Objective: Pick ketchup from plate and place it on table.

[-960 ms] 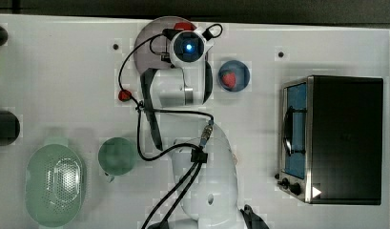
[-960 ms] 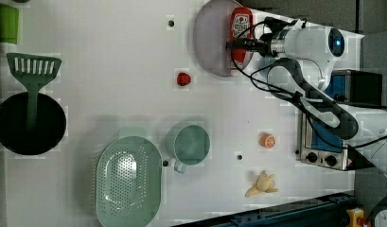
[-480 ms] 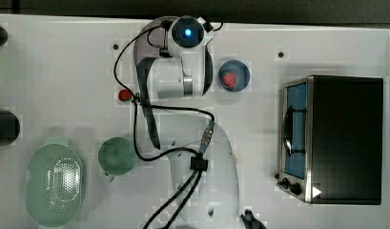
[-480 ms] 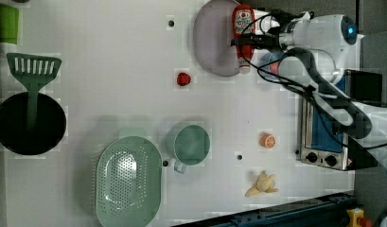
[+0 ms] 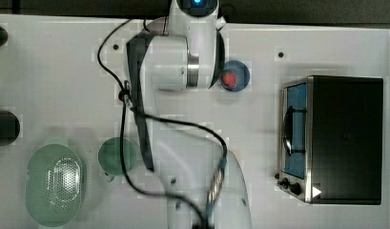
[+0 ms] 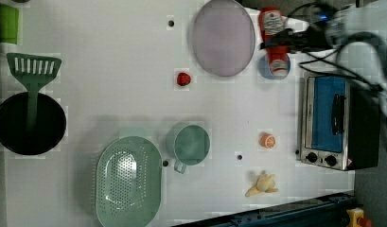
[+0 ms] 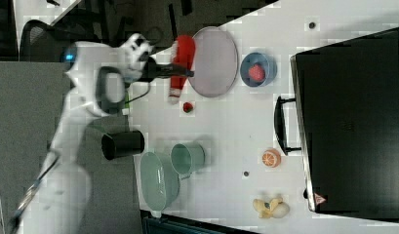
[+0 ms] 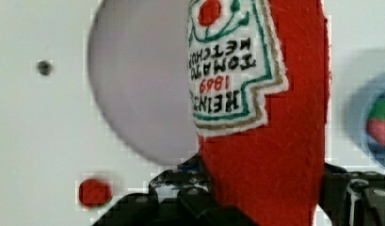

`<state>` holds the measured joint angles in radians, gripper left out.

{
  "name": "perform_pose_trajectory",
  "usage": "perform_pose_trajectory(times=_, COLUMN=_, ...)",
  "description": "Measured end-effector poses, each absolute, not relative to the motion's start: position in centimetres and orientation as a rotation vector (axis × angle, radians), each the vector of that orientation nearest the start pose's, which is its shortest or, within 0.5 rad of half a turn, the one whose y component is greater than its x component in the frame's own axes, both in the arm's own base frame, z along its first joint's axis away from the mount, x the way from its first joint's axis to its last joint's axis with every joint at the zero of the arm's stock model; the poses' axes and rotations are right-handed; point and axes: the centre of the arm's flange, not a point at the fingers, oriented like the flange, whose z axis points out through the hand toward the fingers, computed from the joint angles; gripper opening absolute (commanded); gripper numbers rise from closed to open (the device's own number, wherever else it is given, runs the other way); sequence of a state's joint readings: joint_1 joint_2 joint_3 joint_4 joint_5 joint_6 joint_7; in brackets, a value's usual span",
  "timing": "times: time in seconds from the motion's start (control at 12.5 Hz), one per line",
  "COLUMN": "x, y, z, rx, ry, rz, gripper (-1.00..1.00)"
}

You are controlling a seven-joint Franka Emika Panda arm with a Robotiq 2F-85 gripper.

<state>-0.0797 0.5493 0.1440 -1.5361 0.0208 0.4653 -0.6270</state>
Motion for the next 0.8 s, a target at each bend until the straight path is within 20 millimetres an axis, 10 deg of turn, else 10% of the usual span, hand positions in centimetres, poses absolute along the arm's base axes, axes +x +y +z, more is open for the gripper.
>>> perform_pose_trajectory(times=0.4, x=64.9, y=-0.9, z=46.3, rx=-3.083, ry=0.27, rz=-0.005, gripper=0.24)
perform_pose_trajectory(times=0.56, x=62.2, y=-2.7, z=46.8, rx=-3.094, ry=0.322, rz=0.01, gripper=0.24)
perform_pose_trajectory(times=0.8, x=58.7, y=-4.6, z=41.9, rx=-3.098, ry=0.38, rz=0.126, gripper=0.24)
